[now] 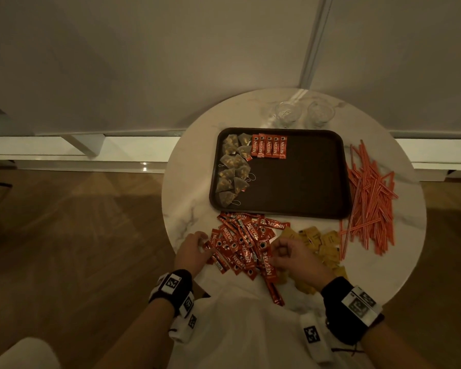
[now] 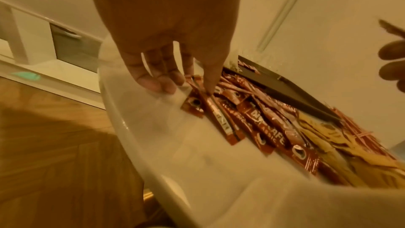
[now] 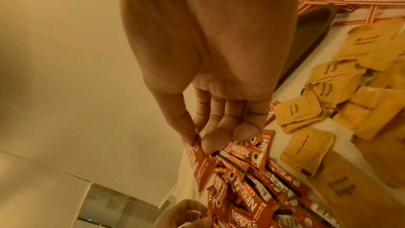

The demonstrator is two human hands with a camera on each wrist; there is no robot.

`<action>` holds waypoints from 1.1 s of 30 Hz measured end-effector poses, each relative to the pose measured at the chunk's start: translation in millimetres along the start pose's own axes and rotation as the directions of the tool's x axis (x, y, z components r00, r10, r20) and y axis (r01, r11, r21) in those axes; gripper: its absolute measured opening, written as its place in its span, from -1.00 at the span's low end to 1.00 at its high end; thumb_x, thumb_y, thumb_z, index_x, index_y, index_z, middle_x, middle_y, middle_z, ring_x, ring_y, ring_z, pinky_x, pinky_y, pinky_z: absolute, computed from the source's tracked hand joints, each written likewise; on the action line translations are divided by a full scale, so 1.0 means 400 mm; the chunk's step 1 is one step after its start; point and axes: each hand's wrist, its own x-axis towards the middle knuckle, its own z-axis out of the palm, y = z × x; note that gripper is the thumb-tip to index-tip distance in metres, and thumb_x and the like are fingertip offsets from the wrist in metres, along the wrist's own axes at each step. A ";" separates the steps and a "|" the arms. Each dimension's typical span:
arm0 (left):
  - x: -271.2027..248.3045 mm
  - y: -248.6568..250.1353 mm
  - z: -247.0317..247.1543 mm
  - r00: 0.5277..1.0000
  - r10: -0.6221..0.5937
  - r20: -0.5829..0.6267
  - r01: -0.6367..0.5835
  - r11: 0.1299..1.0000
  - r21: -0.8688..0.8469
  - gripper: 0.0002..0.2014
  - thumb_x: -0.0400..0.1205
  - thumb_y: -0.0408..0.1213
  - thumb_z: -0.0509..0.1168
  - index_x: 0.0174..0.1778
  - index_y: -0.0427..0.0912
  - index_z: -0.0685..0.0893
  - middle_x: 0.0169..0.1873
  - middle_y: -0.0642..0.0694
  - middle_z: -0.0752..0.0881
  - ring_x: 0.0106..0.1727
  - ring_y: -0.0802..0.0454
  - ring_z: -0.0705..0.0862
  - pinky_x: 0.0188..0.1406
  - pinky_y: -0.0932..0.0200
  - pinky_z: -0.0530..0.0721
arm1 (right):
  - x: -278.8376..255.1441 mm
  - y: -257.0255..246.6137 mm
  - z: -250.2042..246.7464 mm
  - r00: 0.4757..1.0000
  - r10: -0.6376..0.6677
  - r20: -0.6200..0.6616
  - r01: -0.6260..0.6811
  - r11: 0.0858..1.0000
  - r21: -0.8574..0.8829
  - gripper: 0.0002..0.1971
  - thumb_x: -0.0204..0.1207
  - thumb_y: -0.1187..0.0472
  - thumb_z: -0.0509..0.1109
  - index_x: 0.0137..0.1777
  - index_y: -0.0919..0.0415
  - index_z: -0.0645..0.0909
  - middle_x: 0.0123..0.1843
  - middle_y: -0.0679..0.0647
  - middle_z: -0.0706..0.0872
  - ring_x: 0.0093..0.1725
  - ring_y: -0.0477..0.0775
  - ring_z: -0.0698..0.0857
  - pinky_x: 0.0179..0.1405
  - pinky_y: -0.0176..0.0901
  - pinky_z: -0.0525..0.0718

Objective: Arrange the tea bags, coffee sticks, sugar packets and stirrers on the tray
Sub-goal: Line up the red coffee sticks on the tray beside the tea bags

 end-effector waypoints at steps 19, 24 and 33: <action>-0.178 0.153 -0.182 0.938 0.242 0.247 -0.147 0.926 -0.348 -0.93 0.60 -0.25 0.47 -0.11 -0.17 0.80 -0.24 -0.08 0.85 -0.25 -0.03 0.82 -0.24 0.22 0.74 | 0.015 -0.041 0.041 0.999 -0.037 -0.016 0.037 0.998 0.053 -0.93 0.60 0.22 0.44 -0.01 0.20 0.72 -0.22 0.13 0.83 -0.37 -0.04 0.73 -0.36 -0.29 0.69; -0.202 0.197 -0.170 0.920 0.279 0.276 -0.184 0.927 -0.326 -0.93 0.56 -0.40 0.49 -0.15 -0.22 0.73 -0.33 -0.12 0.80 -0.34 0.05 0.76 -0.17 0.14 0.79 | 0.027 -0.055 0.078 0.995 -0.095 -0.026 0.093 0.993 -0.069 -0.88 0.62 0.16 0.43 -0.05 0.21 0.72 -0.18 0.23 0.81 -0.38 -0.04 0.71 -0.29 -0.14 0.69; -0.239 0.221 -0.174 0.882 0.328 0.339 -0.170 0.892 -0.419 -0.83 0.61 -0.47 0.40 0.06 -0.18 0.68 -0.27 -0.05 0.70 -0.25 0.07 0.68 -0.16 0.18 0.71 | -0.004 -0.066 0.116 0.982 -0.156 0.110 0.174 0.969 -0.178 -0.80 0.65 0.23 0.40 -0.21 0.02 0.69 -0.54 -0.19 0.62 -0.53 -0.30 0.57 -0.44 -0.41 0.43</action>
